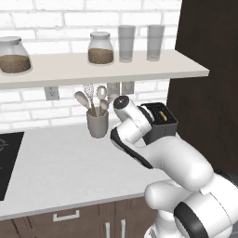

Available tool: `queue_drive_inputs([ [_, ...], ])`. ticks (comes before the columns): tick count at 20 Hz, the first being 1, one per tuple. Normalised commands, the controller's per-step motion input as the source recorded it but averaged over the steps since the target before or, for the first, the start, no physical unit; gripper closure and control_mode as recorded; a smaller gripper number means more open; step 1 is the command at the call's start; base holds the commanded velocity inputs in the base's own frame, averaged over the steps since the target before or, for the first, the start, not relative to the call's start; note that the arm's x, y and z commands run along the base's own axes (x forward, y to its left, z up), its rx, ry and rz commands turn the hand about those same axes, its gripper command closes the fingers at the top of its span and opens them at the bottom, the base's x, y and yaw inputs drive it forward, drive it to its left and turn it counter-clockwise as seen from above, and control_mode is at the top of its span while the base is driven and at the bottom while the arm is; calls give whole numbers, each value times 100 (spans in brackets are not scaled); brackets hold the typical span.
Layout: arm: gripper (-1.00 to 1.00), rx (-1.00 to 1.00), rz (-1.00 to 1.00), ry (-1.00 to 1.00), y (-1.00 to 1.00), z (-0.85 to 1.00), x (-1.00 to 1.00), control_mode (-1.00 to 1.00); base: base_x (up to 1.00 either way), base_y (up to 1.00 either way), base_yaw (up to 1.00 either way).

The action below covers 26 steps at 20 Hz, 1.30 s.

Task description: Start the toaster. Once the lever pops up, take the bread to the plate on the dining counter.

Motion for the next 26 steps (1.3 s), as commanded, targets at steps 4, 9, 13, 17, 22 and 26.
queue_drive_inputs([
  [4,-100,0,0,0,0,0,0,-100,0,0,0],
  [9,-100,0,0,0,0,0,0,-100,0,0,0],
  [13,-100,0,0,0,0,0,0,-100,0,0,0],
  [17,-100,0,0,0,0,0,0,-100,0,0,0],
  [22,-100,0,0,0,0,0,0,-100,0,0,0],
  [26,-100,0,0,0,0,0,0,-100,0,0,0],
])
